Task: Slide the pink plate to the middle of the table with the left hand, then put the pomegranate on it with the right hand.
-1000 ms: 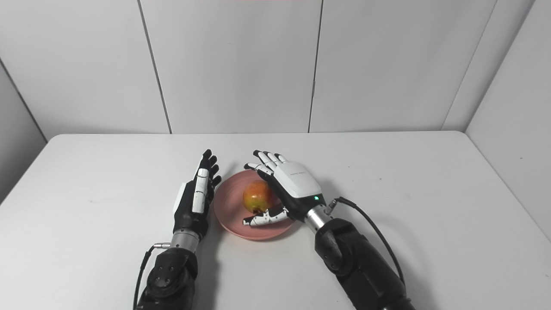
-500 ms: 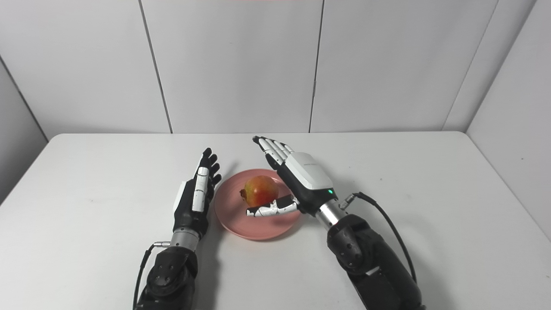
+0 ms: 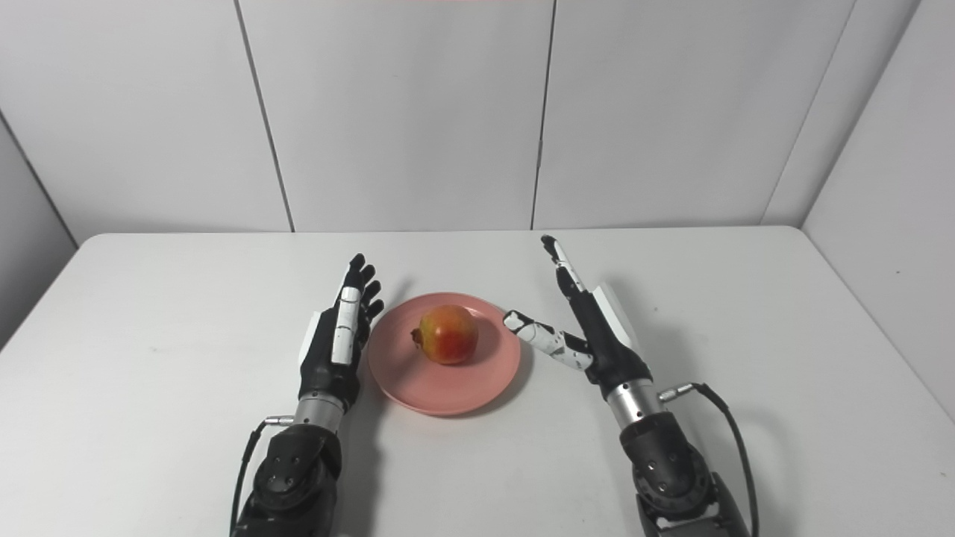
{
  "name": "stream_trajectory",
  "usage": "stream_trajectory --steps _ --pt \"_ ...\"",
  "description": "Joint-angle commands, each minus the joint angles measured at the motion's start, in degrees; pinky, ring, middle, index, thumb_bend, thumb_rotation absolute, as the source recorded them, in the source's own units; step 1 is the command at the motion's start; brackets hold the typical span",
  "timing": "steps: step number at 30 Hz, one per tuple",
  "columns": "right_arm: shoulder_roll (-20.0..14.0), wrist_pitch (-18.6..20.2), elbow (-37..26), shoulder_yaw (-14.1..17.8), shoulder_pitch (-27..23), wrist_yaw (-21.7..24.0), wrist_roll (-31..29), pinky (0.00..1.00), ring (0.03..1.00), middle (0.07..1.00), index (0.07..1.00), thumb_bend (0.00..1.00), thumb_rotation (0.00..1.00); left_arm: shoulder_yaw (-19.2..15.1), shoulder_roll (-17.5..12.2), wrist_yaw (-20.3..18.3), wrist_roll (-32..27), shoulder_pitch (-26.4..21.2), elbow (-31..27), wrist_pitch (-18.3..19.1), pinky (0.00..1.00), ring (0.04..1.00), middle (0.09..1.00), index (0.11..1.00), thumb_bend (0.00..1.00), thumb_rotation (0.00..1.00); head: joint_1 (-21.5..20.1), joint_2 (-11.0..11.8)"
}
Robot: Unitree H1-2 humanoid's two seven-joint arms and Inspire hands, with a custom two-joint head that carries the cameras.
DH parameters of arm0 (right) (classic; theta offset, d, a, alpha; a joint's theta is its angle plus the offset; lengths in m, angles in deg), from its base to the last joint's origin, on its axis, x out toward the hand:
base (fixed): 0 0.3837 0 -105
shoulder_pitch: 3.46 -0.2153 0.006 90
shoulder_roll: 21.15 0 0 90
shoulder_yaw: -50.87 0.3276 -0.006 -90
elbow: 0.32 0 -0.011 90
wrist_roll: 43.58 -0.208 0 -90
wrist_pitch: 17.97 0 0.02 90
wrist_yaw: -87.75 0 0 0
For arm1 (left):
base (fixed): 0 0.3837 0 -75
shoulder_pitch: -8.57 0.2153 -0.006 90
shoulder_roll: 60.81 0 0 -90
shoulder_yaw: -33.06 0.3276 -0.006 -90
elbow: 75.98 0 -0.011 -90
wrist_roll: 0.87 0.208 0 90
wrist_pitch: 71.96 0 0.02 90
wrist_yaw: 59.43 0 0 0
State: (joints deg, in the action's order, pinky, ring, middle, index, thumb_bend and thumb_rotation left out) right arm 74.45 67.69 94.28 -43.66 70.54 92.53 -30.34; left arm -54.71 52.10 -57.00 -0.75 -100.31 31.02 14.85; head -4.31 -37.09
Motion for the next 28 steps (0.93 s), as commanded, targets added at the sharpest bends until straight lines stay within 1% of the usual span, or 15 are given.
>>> stream_trajectory --steps 1,4,6,8,9,11,12,14,16,17,19,24,26,28 --pt "0.52 -0.09 -1.73 1.10 -1.48 0.13 -2.86 1.00 1.000 1.000 1.000 0.68 0.91 0.19 -0.71 0.09 1.03 -1.98 -1.46 -1.58 0.93 0.966 0.983 0.982 0.61 1.00 0.00 -0.07" --pt "1.38 -0.29 -0.92 1.88 -0.86 0.51 -6.20 1.00 1.000 1.000 1.000 0.71 0.91 0.47 -1.30 0.26 1.70 -1.55 -2.03 -1.46 0.91 0.956 0.978 0.978 0.60 1.00 -0.39 -0.33" --pt "2.24 -0.79 -0.27 2.12 -0.62 0.21 -7.39 1.00 1.000 1.000 1.000 0.73 0.94 0.46 -1.60 -0.11 1.60 -1.28 -2.28 -1.64 0.92 0.959 0.979 0.979 0.60 1.00 -0.55 -0.45" --pt "3.12 -0.92 -0.10 2.10 -0.28 0.09 -8.20 1.00 1.000 1.000 1.000 0.72 0.94 0.58 -1.89 -0.20 1.91 -0.96 -2.61 -1.74 0.92 0.960 0.979 0.979 0.61 1.00 -0.60 -0.60" --pt "3.47 -0.84 -0.15 2.03 -0.09 0.06 -8.38 1.00 1.000 1.000 1.000 0.71 0.95 0.67 -2.00 -0.15 2.14 -0.81 -2.79 -1.74 0.91 0.955 0.976 0.974 0.60 1.00 -0.60 -0.60" --pt "4.52 -0.95 0.15 2.01 0.27 -0.66 -8.20 1.00 1.000 1.000 1.000 0.71 0.96 0.88 -2.29 -0.12 2.55 -0.37 -3.10 -2.09 0.91 0.952 0.973 0.970 0.60 1.00 -0.84 -0.88" --pt "5.61 -1.68 0.79 2.22 0.35 -1.34 -8.53 1.00 1.000 1.000 1.000 0.71 0.96 0.97 -2.51 -0.16 2.71 -0.12 -3.24 -2.22 0.91 0.951 0.972 0.969 0.60 1.00 -1.19 -1.01" --pt "7.12 -2.98 1.87 2.25 0.52 -2.52 -8.40 1.00 1.000 1.000 1.000 0.69 0.93 1.07 -2.84 -0.29 2.83 0.29 -3.50 -2.34 0.90 0.947 0.969 0.966 0.61 1.00 -1.27 -1.11" --pt "8.00 -3.65 2.49 1.95 0.76 -3.37 -7.71 1.00 1.000 1.000 1.000 0.67 0.96 1.06 -3.12 -0.54 2.67 0.60 -3.70 -2.48 0.90 0.947 0.967 0.963 0.62 1.00 -1.48 -1.14" --pt "8.54 -3.55 2.46 1.88 1.01 -3.64 -7.80 1.00 1.000 1.000 1.000 0.69 0.96 1.07 -3.28 -0.91 2.35 0.76 -3.80 -2.62 0.91 0.949 0.968 0.962 0.62 1.00 -1.48 -1.14" --pt "9.69 -3.39 2.20 2.09 1.49 -3.84 -8.96 1.00 1.000 1.000 1.000 0.69 0.95 0.95 -3.69 -1.77 1.56 0.96 -3.77 -3.13 0.91 0.953 0.971 0.965 0.62 1.00 -1.95 -1.10" --pt "11.17 -3.21 2.24 3.06 2.23 -3.79 -11.47 1.00 1.000 1.000 1.000 0.63 0.91 0.19 -4.39 -3.76 -0.99 1.33 -3.44 -3.50 0.94 0.963 0.978 0.970 0.62 1.00 -2.44 -0.89" --pt "11.57 -2.76 2.39 3.64 2.48 -3.38 -13.48 1.00 1.000 1.000 1.000 0.65 0.88 0.11 -4.53 -3.92 -0.91 1.36 -3.19 -3.53 0.94 0.968 0.983 0.975 0.63 1.00 -2.39 -0.89" --pt "11.93 -2.57 2.57 4.12 2.69 -3.20 -15.03 1.00 1.000 1.000 1.000 0.67 0.87 0.02 -4.52 -4.01 -1.03 1.38 -2.98 -3.58 0.95 0.970 0.985 0.978 0.62 1.00 -2.35 -0.82"
